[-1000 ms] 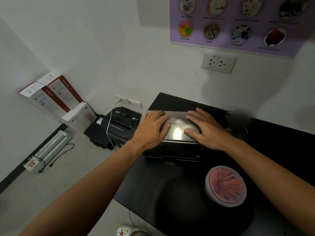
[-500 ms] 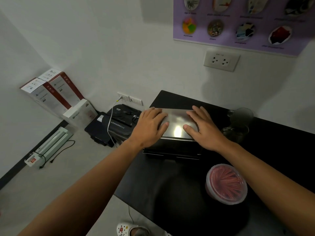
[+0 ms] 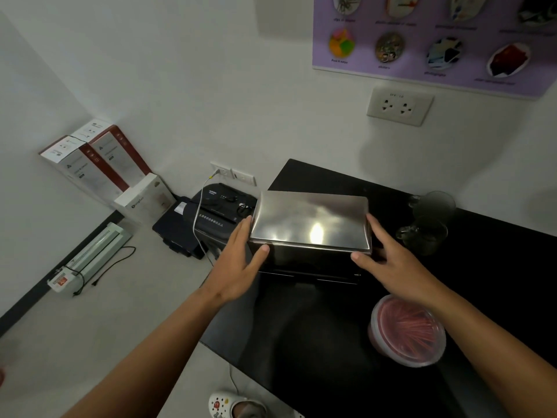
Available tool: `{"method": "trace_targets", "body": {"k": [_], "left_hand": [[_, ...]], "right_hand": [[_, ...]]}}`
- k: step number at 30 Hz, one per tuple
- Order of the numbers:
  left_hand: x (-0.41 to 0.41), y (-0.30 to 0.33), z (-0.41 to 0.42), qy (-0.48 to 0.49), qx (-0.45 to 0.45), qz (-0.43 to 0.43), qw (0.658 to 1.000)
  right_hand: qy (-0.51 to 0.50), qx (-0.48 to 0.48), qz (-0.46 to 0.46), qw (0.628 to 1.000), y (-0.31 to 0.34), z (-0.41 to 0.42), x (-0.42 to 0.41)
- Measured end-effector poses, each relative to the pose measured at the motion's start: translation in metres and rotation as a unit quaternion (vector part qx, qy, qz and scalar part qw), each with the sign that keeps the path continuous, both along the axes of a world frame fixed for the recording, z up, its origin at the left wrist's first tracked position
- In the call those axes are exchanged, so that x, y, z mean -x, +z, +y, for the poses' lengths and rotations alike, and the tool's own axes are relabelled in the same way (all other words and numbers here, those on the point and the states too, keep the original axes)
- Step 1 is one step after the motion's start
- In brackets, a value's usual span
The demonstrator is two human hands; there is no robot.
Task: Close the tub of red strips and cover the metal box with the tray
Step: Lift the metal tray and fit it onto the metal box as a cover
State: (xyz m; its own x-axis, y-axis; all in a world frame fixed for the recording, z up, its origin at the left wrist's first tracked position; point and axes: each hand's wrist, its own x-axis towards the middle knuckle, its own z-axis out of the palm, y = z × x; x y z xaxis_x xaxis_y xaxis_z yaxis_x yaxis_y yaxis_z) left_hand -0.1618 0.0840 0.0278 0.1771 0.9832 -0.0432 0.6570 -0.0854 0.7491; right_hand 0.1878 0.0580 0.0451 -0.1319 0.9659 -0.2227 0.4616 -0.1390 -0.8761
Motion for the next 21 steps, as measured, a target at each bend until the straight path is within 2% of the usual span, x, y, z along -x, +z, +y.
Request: {"method": "trace_targets", "body": {"k": [4, 7, 11, 21], "left_hand": [[-0.010, 0.002, -0.007, 0.002, 0.045, -0.111, 0.993], [-0.016, 0.002, -0.007, 0.029, 0.058, -0.136, 0.989], [-0.021, -0.001, -0.002, 0.058, 0.051, -0.133, 0.988], [-0.026, 0.010, 0.022, 0.041, 0.035, -0.092, 0.994]], "right_hand": [[-0.005, 0.026, 0.022, 0.999, -0.004, -0.008, 0.002], [-0.011, 0.030, 0.020, 0.999, -0.005, -0.008, 0.006], [-0.016, 0.033, 0.002, 0.999, -0.006, 0.000, 0.012], [-0.024, 0.042, -0.011, 0.999, -0.002, 0.016, 0.022]]}}
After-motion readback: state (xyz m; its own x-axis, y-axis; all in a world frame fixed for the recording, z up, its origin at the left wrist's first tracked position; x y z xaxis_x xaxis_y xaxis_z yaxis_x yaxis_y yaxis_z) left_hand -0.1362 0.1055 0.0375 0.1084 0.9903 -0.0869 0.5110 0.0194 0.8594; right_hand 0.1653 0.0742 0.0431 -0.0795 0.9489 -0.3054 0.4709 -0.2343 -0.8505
